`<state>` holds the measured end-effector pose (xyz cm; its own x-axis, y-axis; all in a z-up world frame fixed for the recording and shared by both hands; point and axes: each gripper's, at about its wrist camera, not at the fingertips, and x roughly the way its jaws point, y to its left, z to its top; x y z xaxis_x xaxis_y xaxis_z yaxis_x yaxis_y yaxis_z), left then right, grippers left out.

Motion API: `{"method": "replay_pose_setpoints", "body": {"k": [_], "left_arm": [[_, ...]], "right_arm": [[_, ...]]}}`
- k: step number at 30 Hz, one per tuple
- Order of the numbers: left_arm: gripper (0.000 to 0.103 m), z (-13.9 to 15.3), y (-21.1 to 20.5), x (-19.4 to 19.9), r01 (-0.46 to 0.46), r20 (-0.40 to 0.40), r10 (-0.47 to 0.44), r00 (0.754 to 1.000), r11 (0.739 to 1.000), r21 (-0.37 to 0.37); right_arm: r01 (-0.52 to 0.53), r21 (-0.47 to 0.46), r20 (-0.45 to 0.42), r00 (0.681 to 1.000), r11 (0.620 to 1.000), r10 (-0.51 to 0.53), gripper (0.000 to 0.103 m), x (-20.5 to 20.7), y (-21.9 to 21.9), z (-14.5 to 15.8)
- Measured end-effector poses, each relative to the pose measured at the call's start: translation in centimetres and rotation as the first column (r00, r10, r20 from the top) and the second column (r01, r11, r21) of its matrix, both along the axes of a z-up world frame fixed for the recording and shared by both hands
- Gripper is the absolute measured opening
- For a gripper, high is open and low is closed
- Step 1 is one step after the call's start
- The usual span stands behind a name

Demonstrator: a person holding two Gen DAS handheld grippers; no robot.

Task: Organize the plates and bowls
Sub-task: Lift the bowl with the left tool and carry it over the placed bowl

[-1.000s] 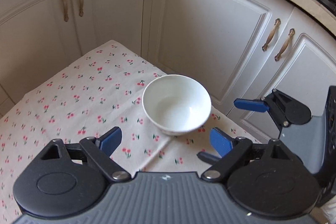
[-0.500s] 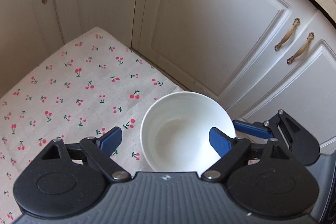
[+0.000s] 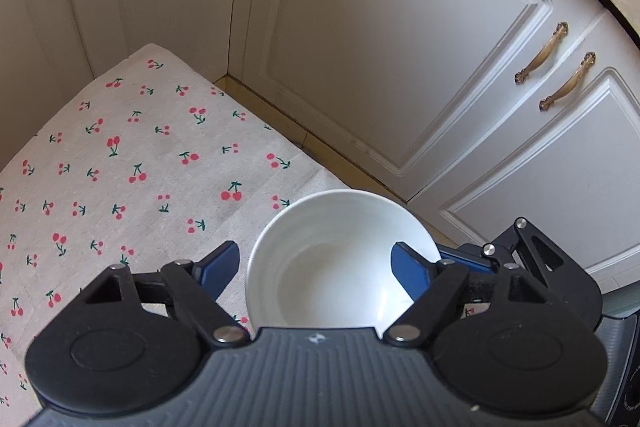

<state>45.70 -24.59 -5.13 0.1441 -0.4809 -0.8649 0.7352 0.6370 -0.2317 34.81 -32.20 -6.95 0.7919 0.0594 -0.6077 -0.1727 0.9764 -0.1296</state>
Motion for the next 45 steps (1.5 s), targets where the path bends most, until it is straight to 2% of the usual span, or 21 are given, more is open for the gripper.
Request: {"method": "replay_pose_setpoints", "body": {"k": [28, 36, 45], "left_arm": [[0.078, 0.0, -0.4, -0.4, 0.033, 0.003, -0.033, 0.999, 0.999, -0.005], [0.078, 1.3, 0.6, -2.0, 0.033, 0.023, -0.033, 0.999, 0.999, -0.013], [0.078, 4.6, 2.9, -6.7, 0.012, 0.062, -0.011, 0.998, 1.000, -0.027]], "right_arm": [[0.015, 0.062, -0.016, 1.000, 0.998, -0.014, 0.094, 0.3, -1.1, 0.9], [-0.002, 0.056, -0.018, 1.000, 0.998, 0.004, 0.094, -0.6, -0.9, 2.2], [-0.047, 0.049, -0.004, 0.999, 0.998, 0.047, 0.094, -4.3, 0.3, 5.4]]}}
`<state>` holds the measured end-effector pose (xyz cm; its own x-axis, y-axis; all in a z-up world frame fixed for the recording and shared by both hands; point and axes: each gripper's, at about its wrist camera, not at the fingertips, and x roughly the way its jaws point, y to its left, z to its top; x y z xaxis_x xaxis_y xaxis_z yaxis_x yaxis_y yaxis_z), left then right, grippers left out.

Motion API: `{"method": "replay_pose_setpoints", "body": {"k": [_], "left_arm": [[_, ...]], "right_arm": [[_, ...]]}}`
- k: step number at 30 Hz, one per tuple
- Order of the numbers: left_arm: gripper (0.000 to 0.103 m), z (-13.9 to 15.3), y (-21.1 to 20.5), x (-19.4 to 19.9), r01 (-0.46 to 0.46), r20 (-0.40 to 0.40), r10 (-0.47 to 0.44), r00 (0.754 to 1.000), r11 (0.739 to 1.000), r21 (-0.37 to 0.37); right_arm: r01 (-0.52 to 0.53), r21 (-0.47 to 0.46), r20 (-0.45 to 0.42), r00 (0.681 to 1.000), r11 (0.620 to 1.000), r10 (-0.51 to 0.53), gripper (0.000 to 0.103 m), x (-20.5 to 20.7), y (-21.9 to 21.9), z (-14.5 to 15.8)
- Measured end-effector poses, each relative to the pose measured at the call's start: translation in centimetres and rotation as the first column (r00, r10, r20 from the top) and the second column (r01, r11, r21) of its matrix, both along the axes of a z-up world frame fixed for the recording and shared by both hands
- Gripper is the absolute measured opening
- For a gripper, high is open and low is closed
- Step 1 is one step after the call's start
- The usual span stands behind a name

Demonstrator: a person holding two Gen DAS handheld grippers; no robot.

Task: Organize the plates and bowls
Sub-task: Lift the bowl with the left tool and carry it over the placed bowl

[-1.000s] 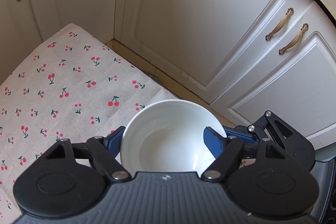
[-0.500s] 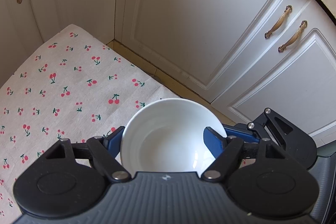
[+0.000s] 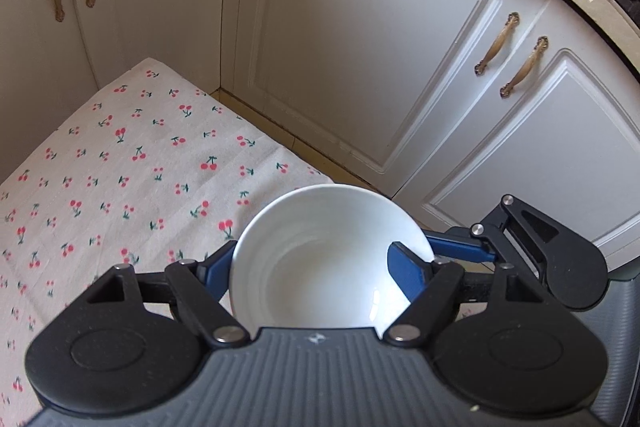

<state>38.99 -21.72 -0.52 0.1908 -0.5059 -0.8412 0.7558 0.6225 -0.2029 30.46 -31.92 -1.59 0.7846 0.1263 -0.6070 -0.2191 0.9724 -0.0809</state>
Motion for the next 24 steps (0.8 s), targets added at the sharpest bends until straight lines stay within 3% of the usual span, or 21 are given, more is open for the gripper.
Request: {"method": "replay_pose_setpoints", "body": {"k": [15, 24], "left_arm": [[0.078, 3.9, 4.7, -10.0, -0.071, 0.079, 0.070, 0.994, 0.997, 0.010], [0.079, 4.6, 7.0, -14.7, -0.112, 0.113, 0.109, 0.988, 0.994, 0.018]], "right_arm": [[-0.114, 0.023, 0.030, 0.993, 0.993, 0.113, 0.094, -7.7, 2.8, 3.6], [-0.178, 0.005, 0.054, 0.983, 0.984, 0.177, 0.094, -11.6, 4.3, 4.5]]}}
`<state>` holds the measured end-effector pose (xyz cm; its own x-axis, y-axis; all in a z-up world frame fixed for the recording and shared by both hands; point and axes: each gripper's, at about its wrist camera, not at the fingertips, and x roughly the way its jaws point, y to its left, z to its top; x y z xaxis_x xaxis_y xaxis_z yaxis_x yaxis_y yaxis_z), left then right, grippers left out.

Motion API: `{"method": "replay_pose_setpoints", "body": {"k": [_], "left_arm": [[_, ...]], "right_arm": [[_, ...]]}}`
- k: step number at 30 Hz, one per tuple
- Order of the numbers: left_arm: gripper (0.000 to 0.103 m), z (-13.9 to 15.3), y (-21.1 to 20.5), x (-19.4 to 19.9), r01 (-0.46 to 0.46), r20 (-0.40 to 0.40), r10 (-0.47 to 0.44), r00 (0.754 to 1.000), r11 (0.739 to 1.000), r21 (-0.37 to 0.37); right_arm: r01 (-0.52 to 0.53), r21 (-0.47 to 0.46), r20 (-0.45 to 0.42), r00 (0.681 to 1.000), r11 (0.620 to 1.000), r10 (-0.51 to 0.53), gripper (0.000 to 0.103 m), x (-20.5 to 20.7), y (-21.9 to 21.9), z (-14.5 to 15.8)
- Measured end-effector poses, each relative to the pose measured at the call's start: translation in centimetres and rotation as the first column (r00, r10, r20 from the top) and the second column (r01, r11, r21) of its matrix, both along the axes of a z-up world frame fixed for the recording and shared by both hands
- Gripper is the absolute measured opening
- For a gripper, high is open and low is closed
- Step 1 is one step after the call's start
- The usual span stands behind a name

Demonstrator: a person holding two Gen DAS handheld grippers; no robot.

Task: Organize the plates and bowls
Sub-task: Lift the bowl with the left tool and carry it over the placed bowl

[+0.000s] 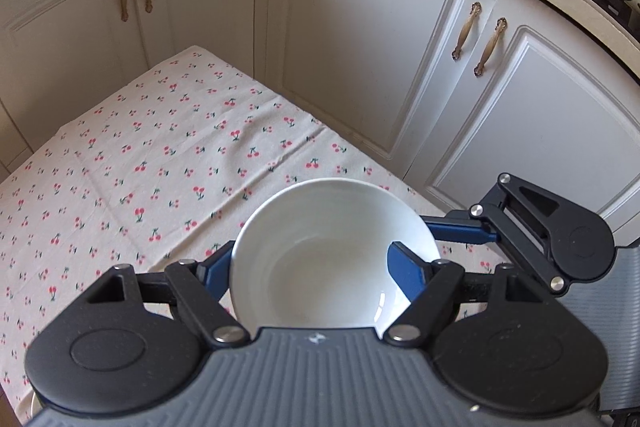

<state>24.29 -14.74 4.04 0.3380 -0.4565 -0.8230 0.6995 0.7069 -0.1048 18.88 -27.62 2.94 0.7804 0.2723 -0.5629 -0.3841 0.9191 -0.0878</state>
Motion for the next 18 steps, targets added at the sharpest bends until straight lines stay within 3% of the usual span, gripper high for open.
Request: {"method": "replay_pose_setpoints", "body": {"k": [18], "left_arm": [[0.079, -2.3, 4.4, -3.5, -0.074, -0.020, 0.074, 0.997, 0.997, 0.011]], "right_arm": [[-0.095, 0.015, -0.063, 0.993, 0.995, 0.096, 0.094, -3.0, 3.2, -2.0]]}}
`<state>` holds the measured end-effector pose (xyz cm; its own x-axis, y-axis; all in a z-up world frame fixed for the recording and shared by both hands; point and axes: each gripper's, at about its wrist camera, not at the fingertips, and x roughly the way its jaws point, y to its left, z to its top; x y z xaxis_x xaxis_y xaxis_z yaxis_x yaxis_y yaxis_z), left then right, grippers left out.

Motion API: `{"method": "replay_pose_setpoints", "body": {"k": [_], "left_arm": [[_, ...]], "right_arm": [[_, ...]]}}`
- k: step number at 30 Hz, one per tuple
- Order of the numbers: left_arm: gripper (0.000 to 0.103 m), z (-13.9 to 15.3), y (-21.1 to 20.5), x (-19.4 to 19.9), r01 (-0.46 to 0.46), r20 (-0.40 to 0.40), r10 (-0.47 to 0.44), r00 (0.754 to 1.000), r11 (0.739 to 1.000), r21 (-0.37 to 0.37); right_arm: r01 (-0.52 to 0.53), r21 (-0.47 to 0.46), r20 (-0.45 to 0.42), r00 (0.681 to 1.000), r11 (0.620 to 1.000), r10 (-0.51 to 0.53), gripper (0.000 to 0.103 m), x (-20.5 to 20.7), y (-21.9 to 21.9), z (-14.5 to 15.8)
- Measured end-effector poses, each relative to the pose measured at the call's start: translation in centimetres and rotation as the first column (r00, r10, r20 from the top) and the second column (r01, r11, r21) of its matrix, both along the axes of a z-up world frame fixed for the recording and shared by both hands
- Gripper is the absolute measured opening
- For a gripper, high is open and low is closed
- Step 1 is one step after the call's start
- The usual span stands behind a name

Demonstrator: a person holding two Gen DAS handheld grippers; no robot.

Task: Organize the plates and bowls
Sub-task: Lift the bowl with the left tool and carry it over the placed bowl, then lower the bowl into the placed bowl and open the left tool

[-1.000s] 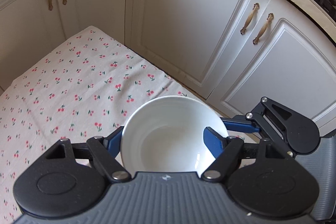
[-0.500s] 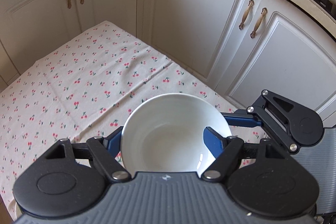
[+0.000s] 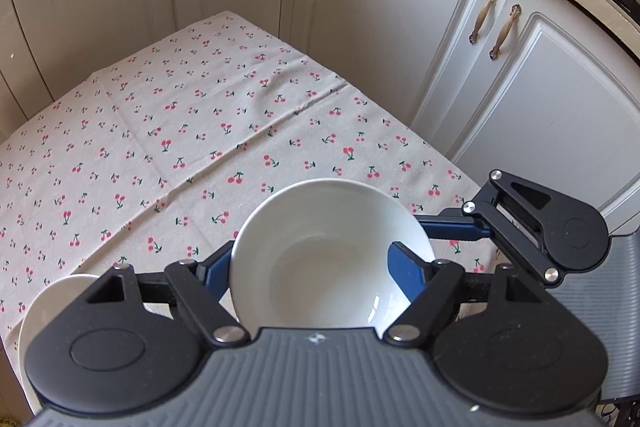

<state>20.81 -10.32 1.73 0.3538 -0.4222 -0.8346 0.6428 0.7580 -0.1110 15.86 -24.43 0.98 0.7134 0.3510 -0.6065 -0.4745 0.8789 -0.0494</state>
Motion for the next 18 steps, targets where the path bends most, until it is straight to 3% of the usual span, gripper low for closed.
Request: {"method": "replay_pose_setpoints", "body": {"k": [18], "left_arm": [[0.079, -1.5, 0.8, -0.2, -0.009, -0.035, 0.009, 0.999, 1.000, 0.002]], "right_arm": [[-0.036, -0.007, -0.041, 0.999, 0.999, 0.035, 0.094, 0.1, 0.3, -1.3]]}}
